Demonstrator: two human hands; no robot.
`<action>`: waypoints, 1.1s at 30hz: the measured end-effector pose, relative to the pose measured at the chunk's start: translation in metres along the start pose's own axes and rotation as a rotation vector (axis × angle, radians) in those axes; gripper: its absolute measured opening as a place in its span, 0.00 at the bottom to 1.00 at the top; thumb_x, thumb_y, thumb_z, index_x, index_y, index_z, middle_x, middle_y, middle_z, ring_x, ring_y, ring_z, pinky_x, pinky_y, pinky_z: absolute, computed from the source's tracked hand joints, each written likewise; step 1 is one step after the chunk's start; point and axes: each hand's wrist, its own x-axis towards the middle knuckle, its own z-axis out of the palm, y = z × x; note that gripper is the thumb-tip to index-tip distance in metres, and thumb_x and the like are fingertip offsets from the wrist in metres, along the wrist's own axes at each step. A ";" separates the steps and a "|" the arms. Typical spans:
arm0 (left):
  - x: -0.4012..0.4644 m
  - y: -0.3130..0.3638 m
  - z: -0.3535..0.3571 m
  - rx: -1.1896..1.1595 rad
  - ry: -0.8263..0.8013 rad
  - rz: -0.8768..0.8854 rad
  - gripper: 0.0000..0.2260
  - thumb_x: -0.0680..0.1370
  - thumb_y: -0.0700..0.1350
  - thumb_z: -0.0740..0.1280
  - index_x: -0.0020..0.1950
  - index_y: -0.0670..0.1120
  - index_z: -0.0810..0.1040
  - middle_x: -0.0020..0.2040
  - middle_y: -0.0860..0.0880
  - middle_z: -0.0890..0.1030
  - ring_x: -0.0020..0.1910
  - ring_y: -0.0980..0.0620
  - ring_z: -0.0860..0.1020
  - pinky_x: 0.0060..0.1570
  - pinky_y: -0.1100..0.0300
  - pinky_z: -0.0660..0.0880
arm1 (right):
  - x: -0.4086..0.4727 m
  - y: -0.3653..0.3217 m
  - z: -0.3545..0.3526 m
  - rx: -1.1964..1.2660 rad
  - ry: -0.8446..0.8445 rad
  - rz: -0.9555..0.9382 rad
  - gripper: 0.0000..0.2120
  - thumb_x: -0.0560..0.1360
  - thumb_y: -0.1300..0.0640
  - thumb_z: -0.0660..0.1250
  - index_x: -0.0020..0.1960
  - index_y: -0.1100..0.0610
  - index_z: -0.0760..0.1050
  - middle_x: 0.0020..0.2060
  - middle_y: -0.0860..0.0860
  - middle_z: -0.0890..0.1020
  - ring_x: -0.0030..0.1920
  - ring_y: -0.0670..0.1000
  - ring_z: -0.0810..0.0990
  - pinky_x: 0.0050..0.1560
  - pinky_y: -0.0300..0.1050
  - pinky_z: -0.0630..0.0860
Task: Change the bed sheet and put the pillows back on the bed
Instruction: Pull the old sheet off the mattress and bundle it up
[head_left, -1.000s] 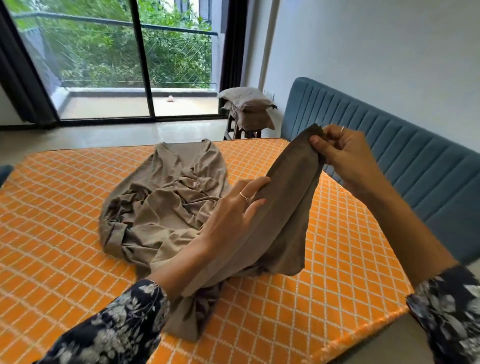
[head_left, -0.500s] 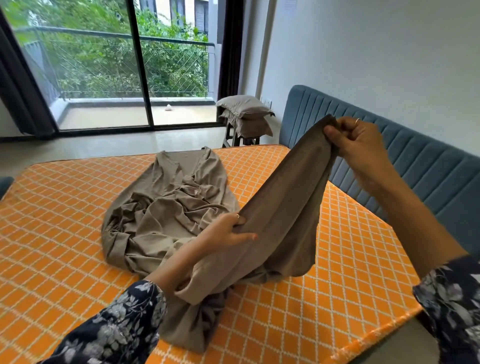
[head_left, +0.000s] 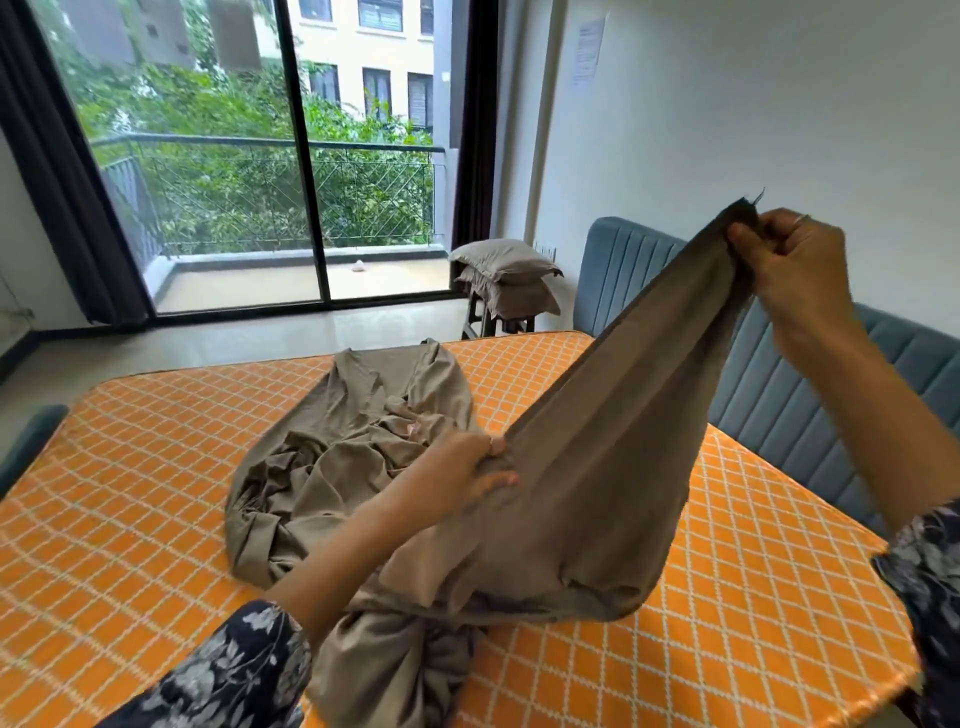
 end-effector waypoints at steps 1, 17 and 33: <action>-0.002 -0.010 0.007 -0.002 -0.108 -0.059 0.18 0.74 0.47 0.73 0.32 0.49 0.66 0.27 0.57 0.63 0.30 0.58 0.66 0.33 0.64 0.59 | 0.004 -0.001 0.000 -0.021 0.000 0.000 0.03 0.78 0.56 0.66 0.50 0.55 0.77 0.36 0.43 0.76 0.31 0.34 0.74 0.37 0.29 0.70; 0.063 0.020 -0.060 0.218 -0.223 -0.114 0.15 0.74 0.53 0.71 0.43 0.41 0.84 0.32 0.44 0.80 0.31 0.54 0.72 0.34 0.59 0.63 | -0.068 -0.022 0.082 -0.232 -0.694 -0.032 0.19 0.76 0.71 0.56 0.47 0.55 0.81 0.48 0.47 0.81 0.51 0.45 0.76 0.53 0.30 0.70; 0.034 0.022 -0.023 0.094 -0.382 -0.085 0.17 0.72 0.53 0.61 0.40 0.40 0.78 0.33 0.45 0.77 0.33 0.48 0.74 0.36 0.55 0.66 | -0.091 0.020 0.081 -0.492 -1.127 -0.478 0.14 0.72 0.53 0.72 0.34 0.57 0.71 0.33 0.46 0.67 0.34 0.41 0.66 0.36 0.34 0.62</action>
